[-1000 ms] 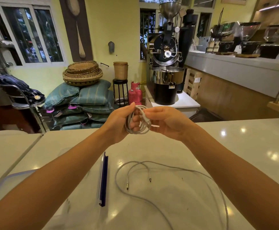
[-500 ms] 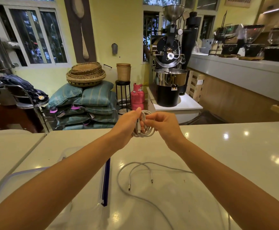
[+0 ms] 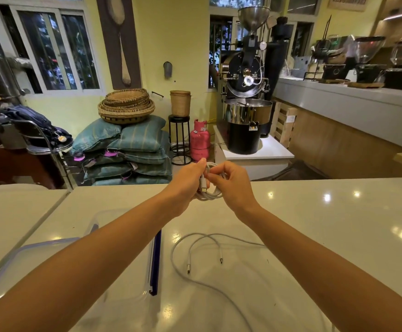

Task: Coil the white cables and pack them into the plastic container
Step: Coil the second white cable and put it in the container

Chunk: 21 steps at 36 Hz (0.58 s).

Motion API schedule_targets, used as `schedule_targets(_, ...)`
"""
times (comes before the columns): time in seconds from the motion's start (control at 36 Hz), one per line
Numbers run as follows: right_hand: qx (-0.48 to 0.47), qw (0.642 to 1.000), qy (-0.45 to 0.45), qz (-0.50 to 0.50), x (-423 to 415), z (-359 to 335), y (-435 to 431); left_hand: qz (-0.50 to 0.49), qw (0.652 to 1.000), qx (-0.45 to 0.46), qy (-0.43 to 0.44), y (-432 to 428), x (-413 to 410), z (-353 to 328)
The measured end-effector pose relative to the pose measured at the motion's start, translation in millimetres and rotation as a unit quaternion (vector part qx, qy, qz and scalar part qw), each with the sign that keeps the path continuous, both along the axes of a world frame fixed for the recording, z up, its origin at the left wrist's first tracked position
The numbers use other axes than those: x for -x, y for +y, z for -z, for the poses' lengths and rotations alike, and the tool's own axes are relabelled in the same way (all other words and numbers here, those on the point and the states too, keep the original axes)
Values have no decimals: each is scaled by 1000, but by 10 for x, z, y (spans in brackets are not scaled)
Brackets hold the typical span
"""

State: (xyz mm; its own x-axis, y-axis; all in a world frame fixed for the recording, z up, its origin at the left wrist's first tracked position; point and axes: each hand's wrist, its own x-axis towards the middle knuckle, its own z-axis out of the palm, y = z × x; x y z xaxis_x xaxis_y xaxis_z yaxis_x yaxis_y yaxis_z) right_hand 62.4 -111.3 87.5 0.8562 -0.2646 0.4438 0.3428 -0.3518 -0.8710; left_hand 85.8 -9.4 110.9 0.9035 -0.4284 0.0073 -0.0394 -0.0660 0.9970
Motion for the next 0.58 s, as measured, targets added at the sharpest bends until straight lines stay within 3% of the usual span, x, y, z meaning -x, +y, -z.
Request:
schedule_targets(0.39,174,979,-68,83,10,48,-26,32,987,-96,-127,103,-37,5)
schedule_targets(0.53,339,919,-144,141,-38,107,-8,55,981,-120,-142,171,-59,1)
schedule_targets(0.58,361,909,-145,150,-45,121,22,52,979,-131,-146,198,-81,17)
